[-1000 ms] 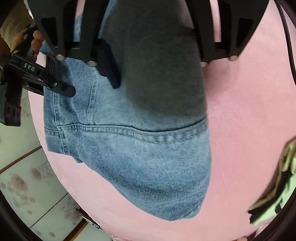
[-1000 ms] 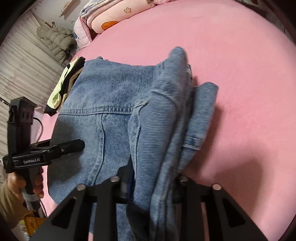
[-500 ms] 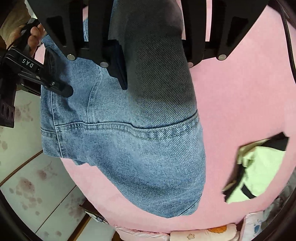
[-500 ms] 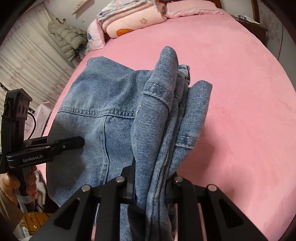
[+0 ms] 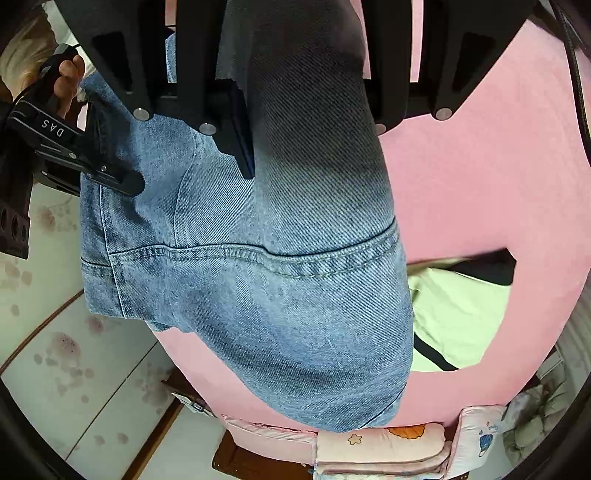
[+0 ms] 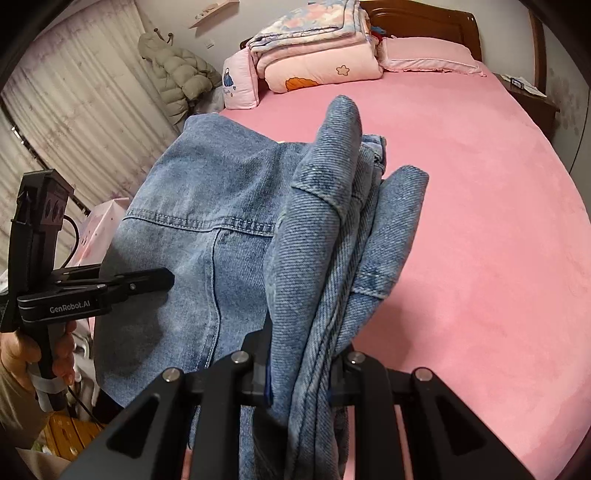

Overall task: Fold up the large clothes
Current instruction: 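Lift the denim bundle with both grippers and carry it toward the green garment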

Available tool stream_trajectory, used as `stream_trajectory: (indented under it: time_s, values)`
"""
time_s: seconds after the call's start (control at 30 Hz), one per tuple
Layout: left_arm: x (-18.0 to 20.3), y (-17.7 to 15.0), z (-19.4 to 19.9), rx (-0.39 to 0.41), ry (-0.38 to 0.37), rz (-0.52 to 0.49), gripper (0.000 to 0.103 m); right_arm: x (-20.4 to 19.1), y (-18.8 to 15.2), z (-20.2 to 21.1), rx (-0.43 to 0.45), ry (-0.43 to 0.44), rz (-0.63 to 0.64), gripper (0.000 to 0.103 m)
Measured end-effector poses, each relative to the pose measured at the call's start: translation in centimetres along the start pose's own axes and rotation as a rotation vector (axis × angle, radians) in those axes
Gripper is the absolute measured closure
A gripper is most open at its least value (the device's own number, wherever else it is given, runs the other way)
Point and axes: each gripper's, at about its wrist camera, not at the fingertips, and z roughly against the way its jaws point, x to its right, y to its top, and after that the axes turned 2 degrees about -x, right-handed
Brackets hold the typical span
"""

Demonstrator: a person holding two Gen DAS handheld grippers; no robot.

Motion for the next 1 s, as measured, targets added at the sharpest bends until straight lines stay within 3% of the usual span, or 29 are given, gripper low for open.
stream_trajectory:
  time_s: [0.17, 0.47, 0.67, 0.83, 1.0]
  values:
    - [-8.1, 2.0, 0.9, -0.042, -0.028, -0.042, 0.065, -5.8, 2.3, -3.7, -0.018, -0.029, -0.059, 0.085]
    - [-22.8, 8.1, 0.8, -0.050, 0.022, -0.045, 0.065, -13.7, 8.6, -13.7, -0.046, 0.006, -0.102, 0.085]
    - [-29.8, 15.5, -0.9, 0.015, 0.021, -0.066, 0.064, -14.9, 16.3, -19.7, -0.004, 0.052, -0.092, 0.085]
    - [-34.5, 22.0, -5.5, 0.051, 0.013, -0.088, 0.064, -13.7, 23.2, -26.5, 0.016, 0.057, -0.105, 0.085]
    - [-39.7, 27.0, -11.3, 0.062, 0.040, -0.078, 0.063, -12.1, 27.7, -33.0, 0.011, 0.028, -0.106, 0.085]
